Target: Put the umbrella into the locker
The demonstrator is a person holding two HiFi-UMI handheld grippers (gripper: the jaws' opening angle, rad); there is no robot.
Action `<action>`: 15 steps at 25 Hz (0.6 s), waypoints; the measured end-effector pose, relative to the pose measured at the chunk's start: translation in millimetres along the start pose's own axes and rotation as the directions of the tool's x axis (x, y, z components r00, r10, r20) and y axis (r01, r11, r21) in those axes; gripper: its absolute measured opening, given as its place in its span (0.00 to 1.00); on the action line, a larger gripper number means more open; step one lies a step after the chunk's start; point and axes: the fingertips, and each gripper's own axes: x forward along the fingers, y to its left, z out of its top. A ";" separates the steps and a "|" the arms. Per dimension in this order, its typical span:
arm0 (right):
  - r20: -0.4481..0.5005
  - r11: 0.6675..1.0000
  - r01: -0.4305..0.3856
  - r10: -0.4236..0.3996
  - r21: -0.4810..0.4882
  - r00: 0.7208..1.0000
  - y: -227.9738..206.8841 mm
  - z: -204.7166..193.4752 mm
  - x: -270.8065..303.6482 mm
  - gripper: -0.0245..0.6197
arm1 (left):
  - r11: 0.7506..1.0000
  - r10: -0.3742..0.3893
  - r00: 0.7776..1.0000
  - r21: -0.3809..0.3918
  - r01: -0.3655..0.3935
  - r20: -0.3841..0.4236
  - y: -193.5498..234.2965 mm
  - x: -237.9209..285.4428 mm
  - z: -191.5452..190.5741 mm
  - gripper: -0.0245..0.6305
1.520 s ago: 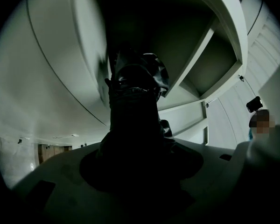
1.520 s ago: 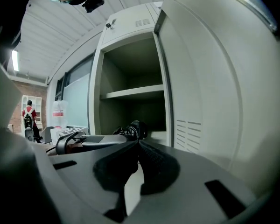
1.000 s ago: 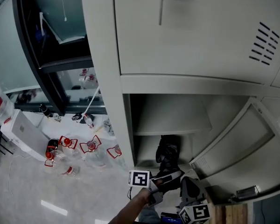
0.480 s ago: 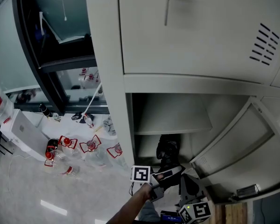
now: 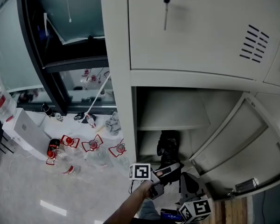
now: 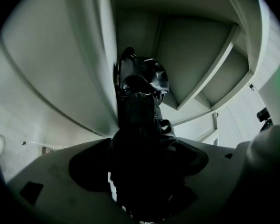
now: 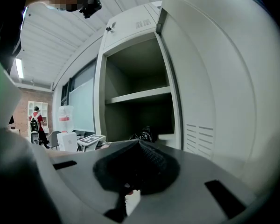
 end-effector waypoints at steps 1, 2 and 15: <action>0.002 1.000 -0.001 0.001 -0.001 1.000 0.8 0.8 -1.8 0.04 | 1.000 0.004 1.000 0.000 -0.004 0.010 -0.2 -2.9 -0.3 0.59; 0.004 1.000 -0.002 0.002 -0.002 1.000 1.5 1.6 -3.5 0.04 | 1.000 0.008 1.000 0.000 -0.008 0.020 -0.5 -5.9 -0.7 0.59; 0.012 0.999 -0.022 0.023 -0.031 1.000 12.2 1.3 -23.3 0.04 | 0.991 0.095 0.991 0.080 -0.103 0.096 -10.1 -47.4 -24.1 0.59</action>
